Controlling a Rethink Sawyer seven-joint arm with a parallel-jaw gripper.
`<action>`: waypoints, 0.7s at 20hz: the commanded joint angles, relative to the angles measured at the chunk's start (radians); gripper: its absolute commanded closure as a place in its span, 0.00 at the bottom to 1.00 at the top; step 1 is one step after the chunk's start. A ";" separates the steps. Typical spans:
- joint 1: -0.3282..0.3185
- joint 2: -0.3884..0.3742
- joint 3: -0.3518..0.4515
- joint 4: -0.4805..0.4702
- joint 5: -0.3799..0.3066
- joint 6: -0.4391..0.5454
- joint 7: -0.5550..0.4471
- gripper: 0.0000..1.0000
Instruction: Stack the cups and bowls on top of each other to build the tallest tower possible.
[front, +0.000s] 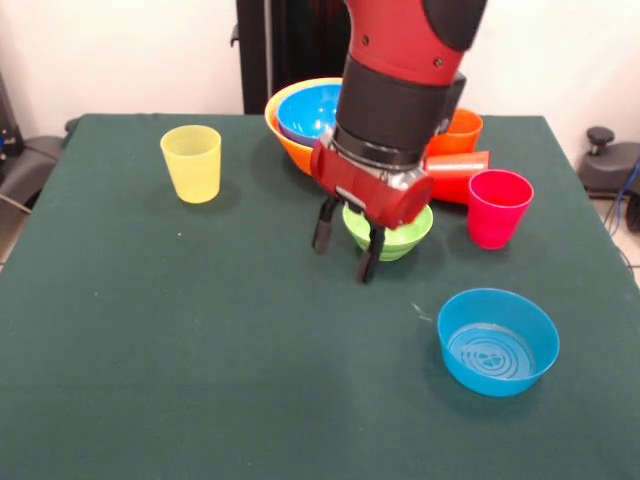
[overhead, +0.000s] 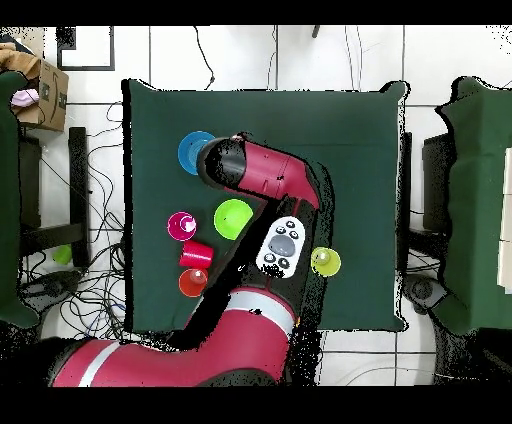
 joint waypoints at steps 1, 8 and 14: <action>0.060 0.117 0.033 -0.150 0.099 0.118 0.301 0.00; 0.116 0.124 0.008 -0.182 0.163 0.180 0.388 0.00; 0.174 0.104 -0.025 -0.197 0.190 0.269 0.473 0.00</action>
